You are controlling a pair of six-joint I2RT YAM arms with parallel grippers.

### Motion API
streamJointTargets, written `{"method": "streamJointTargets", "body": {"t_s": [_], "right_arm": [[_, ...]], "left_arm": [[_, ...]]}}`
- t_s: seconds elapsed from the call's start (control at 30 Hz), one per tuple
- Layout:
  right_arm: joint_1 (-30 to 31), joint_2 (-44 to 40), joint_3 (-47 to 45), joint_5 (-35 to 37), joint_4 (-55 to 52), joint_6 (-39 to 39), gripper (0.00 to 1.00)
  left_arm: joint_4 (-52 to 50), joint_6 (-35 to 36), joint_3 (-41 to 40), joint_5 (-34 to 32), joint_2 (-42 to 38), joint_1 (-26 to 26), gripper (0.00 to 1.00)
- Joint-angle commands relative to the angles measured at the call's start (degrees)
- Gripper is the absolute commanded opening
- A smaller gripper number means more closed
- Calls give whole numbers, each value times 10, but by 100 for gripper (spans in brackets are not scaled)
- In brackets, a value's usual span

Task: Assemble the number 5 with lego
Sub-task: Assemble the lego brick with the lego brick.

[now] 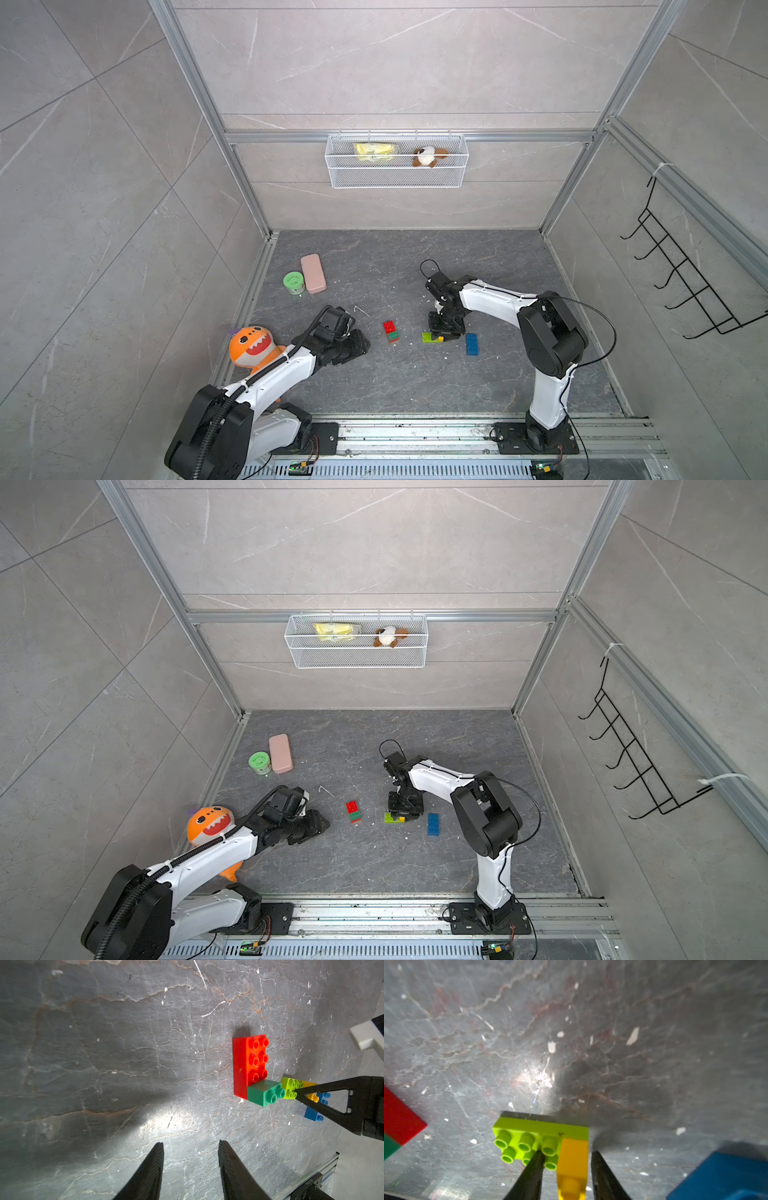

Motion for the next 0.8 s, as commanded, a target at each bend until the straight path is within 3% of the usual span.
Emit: {"method": "streamJointTargets", "body": {"t_s": [0.0,0.2,0.53,0.77], "right_arm": [[18,-14,-12,-26,10,21,42],[44,-26,-11,-26,15,39,42],[43,-92,-12,64,-59,18,49],[33,-151,-33,153,-118,14,48]], "left_arm": [[-5,-10,-10,-5,-14,-2,48],[-5,-13,-10,-4,-20,-2,48],[-33,-8,10,17,-49,-11,48],[-79,33,56,35,-42,-69,46]]}}
